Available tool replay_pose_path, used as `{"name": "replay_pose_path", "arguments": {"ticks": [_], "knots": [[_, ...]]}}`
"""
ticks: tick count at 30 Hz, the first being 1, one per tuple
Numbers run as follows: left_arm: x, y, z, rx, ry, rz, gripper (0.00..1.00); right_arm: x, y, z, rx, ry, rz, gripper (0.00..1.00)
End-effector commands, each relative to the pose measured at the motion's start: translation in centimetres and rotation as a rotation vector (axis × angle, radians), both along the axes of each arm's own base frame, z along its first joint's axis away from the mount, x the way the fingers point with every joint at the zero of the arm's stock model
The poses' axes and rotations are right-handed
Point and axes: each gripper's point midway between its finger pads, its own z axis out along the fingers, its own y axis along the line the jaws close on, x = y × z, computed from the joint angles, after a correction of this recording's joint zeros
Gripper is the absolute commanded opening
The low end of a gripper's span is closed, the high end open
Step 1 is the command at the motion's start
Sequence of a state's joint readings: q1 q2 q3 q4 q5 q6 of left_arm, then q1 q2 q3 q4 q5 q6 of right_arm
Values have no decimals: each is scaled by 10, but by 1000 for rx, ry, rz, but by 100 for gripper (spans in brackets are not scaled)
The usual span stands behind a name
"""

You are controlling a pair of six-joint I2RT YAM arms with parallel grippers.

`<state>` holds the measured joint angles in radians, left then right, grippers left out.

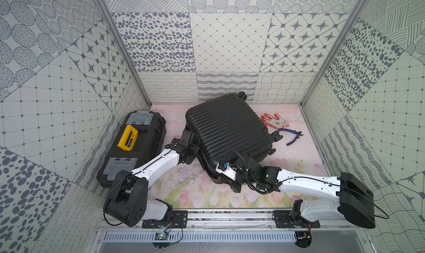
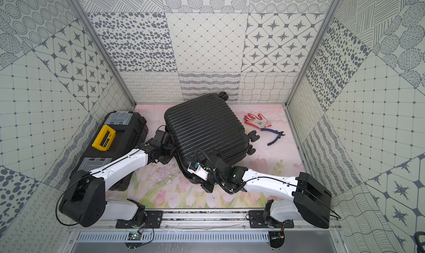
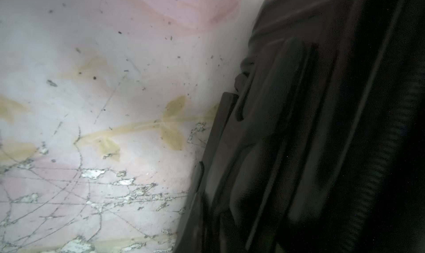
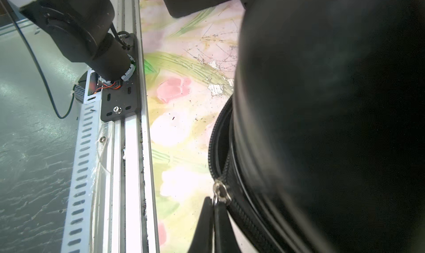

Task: Close the suitcase zippers
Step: Zip the zipper on the suitcase.

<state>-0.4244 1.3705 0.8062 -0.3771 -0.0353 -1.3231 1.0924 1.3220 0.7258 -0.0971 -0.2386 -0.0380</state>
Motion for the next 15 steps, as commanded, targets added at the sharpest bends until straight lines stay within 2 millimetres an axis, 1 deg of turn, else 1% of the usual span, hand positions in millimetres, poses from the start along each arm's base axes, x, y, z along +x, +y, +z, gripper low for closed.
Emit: {"name": "replay_pose_path", "arguments": {"ticks": [1,4,7,11,13,15], "knots": [[-16,-62,23,-337,66,36,0,35,33,53,211,-17,-182,1],[-19,-64,23,-353,66,44,0,34,36,62,234,-34,-210,1],[-20,-66,23,-389,54,58,0,33,35,59,205,-35,-253,1],[-23,-67,24,-395,51,57,0,13,49,54,177,-46,-202,2],[-24,-66,26,-393,45,50,0,17,50,51,172,-48,-243,2],[-28,-60,24,-367,44,49,0,28,43,53,190,-46,-319,2]]}}
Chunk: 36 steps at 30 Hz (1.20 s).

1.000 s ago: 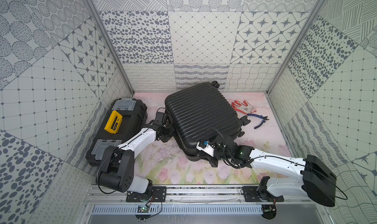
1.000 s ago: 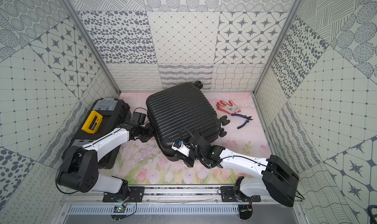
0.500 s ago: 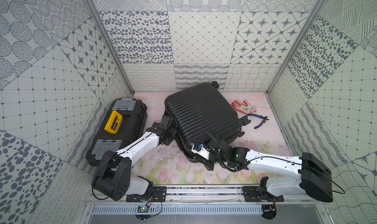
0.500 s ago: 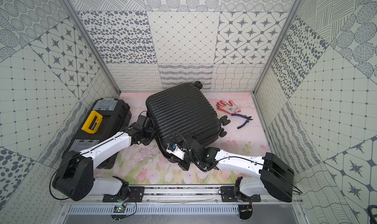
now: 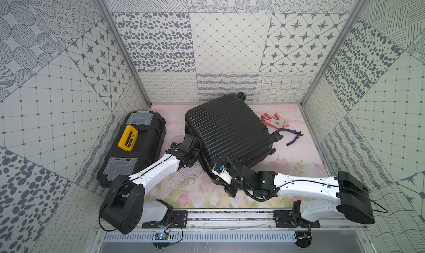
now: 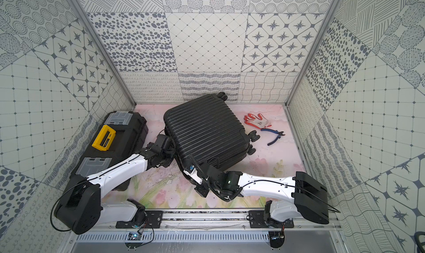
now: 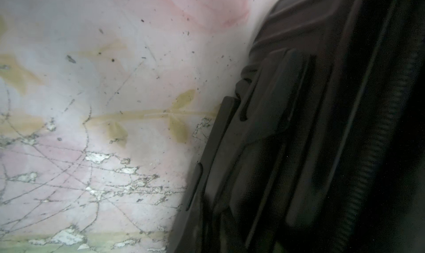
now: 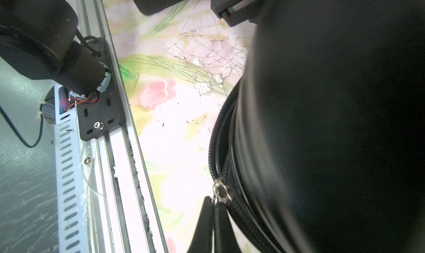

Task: Close the suitcase zippers
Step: Zip the zipper on the suitcase, then adjust the suitcase at the center of the board.

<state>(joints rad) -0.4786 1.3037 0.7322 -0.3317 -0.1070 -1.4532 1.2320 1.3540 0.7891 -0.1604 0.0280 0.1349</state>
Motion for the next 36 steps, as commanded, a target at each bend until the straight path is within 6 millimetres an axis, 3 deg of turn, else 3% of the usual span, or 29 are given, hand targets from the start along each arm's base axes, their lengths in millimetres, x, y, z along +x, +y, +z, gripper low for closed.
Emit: {"name": "replay_pose_path", "arguments": {"ticks": [1,9,12,16,20,23,27,32,36], "knots": [[-19,-57,23,-329,64,-53,0,38,28,53,258,-50,-167,2],[-32,-25,-2,-199,94,-59,0,49,-15,34,83,-153,-216,6],[-29,-12,-6,-148,94,-78,0,48,-32,21,14,-148,-226,14],[-25,0,-12,-129,103,-84,0,48,-33,25,39,-67,-226,22],[-16,-3,-12,-159,77,-104,0,45,-41,21,13,-42,-225,41],[-11,-8,-14,-168,68,-142,0,43,-57,28,-2,-39,-243,48],[-8,-13,-15,-178,51,-174,0,49,-97,45,1,-10,-338,60],[-5,-19,-12,-197,33,-198,0,77,-141,83,163,91,-533,77],[-3,-19,-4,-204,16,-201,0,106,-154,110,344,246,-696,85]]}}
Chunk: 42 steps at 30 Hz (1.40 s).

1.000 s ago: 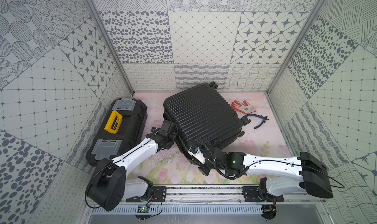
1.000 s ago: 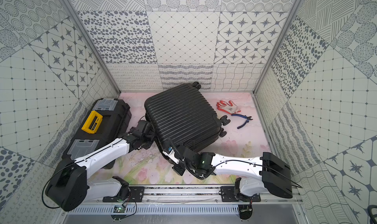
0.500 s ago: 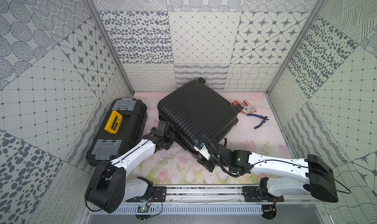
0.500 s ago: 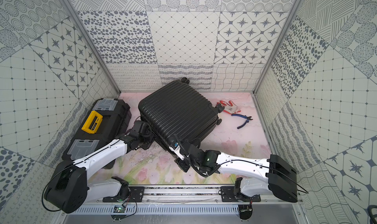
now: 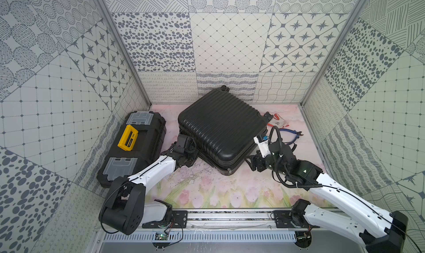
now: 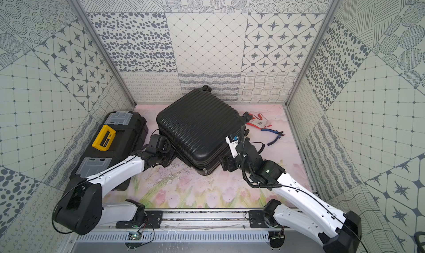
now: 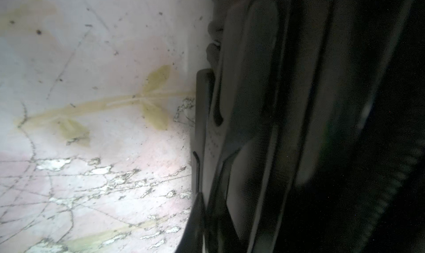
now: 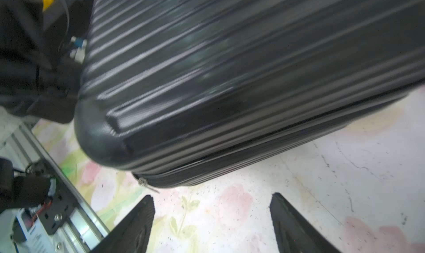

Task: Close the suitcase zippers
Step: Adjust the suitcase at the center of the board.

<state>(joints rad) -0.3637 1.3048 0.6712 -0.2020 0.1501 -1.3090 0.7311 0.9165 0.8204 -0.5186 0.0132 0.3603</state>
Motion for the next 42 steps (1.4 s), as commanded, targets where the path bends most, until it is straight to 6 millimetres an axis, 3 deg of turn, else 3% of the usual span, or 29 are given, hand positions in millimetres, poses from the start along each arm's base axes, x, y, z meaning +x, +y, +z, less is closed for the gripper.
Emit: {"name": "replay_pose_path", "arguments": {"ticks": [1,5,9,15,22,30,38,42], "knots": [[-8,-10,4,-55,22,-55,0,14,1,23,218,138,-107,86],[-10,-14,14,-42,1,-69,0,46,0,36,420,197,-226,90],[-17,-24,21,-45,-12,-55,0,67,8,36,470,211,-243,89],[-26,-40,29,-99,-42,45,0,87,1,11,427,277,-264,86],[-32,-65,41,-157,-85,119,0,116,12,24,473,272,-144,83],[-38,-101,52,-184,-127,200,0,154,5,3,327,265,-32,83],[-19,-147,60,-310,-144,291,0,198,4,-1,289,221,-31,83],[-12,-165,57,-338,-120,301,0,211,-3,1,271,202,-45,84]]}}
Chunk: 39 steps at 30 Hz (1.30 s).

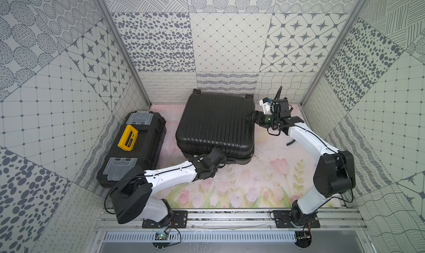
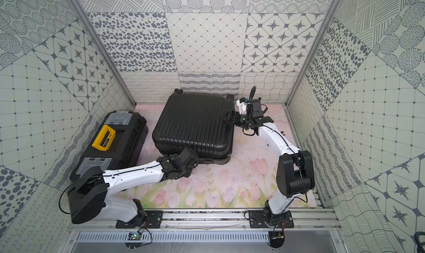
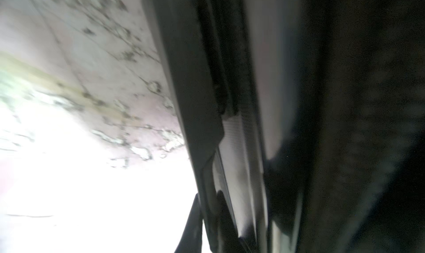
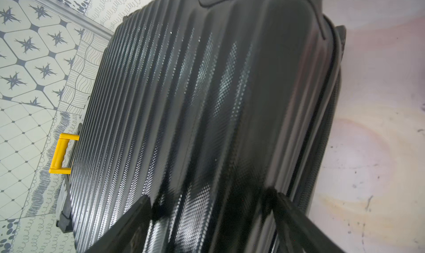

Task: Close the suitcase zippers
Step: Adjust the suitcase at the center of the board, then zip the zipper on the suitcase.

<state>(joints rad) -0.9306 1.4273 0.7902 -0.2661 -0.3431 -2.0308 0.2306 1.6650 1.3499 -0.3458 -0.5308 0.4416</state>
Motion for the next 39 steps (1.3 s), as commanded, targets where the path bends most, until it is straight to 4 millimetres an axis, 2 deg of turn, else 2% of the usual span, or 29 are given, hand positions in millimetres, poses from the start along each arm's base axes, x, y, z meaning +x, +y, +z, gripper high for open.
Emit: {"name": "replay_pose_path", "arguments": {"ticks": [1,5,10,19,23,27,33,36,39], "knots": [[37,-67,52,-294,-171,17,0,5,7,-3,-41,-45,52,84],[37,-65,49,-265,-156,36,0,0,-8,1,-62,-56,30,87],[36,-59,48,-235,-143,48,6,-18,-22,5,-83,-80,16,89],[38,-55,39,-248,-131,48,27,-85,-43,-5,-135,-126,67,90],[46,-62,37,-272,-150,28,29,-115,-52,-15,-165,-130,84,90],[48,-62,21,-274,-127,33,29,-135,-58,-28,-185,-141,108,90],[49,-48,6,-235,-106,37,21,-143,-61,-33,-177,-180,163,86],[50,-39,-1,-242,-104,53,12,-137,-58,-36,-162,-202,180,83],[52,-35,-2,-231,-102,38,9,-128,-51,-38,-135,-232,214,78]]}}
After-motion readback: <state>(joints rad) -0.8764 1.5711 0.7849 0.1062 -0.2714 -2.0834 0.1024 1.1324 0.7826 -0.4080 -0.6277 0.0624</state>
